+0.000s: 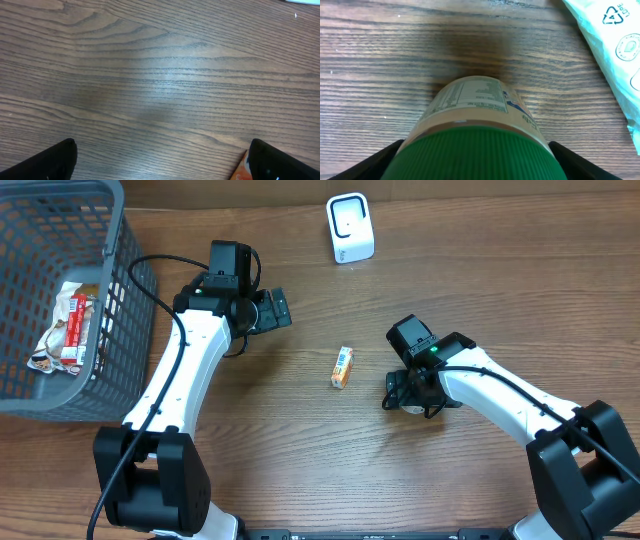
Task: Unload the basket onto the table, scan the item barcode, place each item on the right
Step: 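Lift the green-capped jar up with the right gripper, then carry the jar to the white scanner and hold its label facing it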
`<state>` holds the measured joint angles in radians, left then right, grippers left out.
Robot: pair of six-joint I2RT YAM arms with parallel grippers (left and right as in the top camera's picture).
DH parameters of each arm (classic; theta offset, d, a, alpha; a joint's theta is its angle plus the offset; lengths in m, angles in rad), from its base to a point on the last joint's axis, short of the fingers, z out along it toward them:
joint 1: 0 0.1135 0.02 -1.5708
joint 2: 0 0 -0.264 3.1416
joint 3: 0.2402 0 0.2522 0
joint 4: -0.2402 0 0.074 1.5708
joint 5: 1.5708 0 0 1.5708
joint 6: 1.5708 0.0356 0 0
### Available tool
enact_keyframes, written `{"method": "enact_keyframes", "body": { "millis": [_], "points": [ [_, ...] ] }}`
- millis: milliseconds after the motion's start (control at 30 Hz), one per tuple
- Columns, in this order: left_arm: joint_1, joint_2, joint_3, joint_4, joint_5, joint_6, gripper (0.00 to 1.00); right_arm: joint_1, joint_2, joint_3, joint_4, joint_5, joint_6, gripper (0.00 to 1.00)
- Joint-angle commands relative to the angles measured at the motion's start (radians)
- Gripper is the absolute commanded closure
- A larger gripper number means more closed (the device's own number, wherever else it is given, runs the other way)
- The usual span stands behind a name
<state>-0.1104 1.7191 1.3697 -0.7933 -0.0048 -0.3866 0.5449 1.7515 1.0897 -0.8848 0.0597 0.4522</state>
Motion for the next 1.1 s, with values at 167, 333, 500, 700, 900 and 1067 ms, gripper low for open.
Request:
{"method": "enact_keyframes", "body": {
  "millis": [167, 333, 500, 700, 900, 1067],
  "points": [
    [-0.001, -0.006, 0.007, 0.001, -0.006, -0.006, 0.00, 0.004, 0.013, -0.011, 0.017, 0.011, 0.020, 0.16],
    [-0.001, -0.006, 0.007, 0.001, -0.006, -0.006, 0.00, 0.004, 0.041, -0.011, 0.016, 0.010, 0.019, 0.17],
    [-0.001, -0.006, 0.007, 0.001, -0.006, -0.006, 0.00, 0.002, 0.040, 0.002, 0.009, 0.010, 0.018, 0.30],
    [-0.001, -0.006, 0.007, 0.001, -0.006, -0.006, 0.00, -0.004, 0.040, 0.109, -0.066, 0.010, 0.011, 0.41],
    [-0.001, -0.006, 0.007, 0.001, -0.006, -0.006, 0.00, -0.004, 0.040, 0.304, -0.170, 0.010, -0.048, 0.46],
    [-0.001, -0.006, 0.007, 0.001, -0.006, -0.006, 0.00, -0.004, 0.040, 0.508, -0.285, 0.007, -0.069, 0.54]
  ]
}}
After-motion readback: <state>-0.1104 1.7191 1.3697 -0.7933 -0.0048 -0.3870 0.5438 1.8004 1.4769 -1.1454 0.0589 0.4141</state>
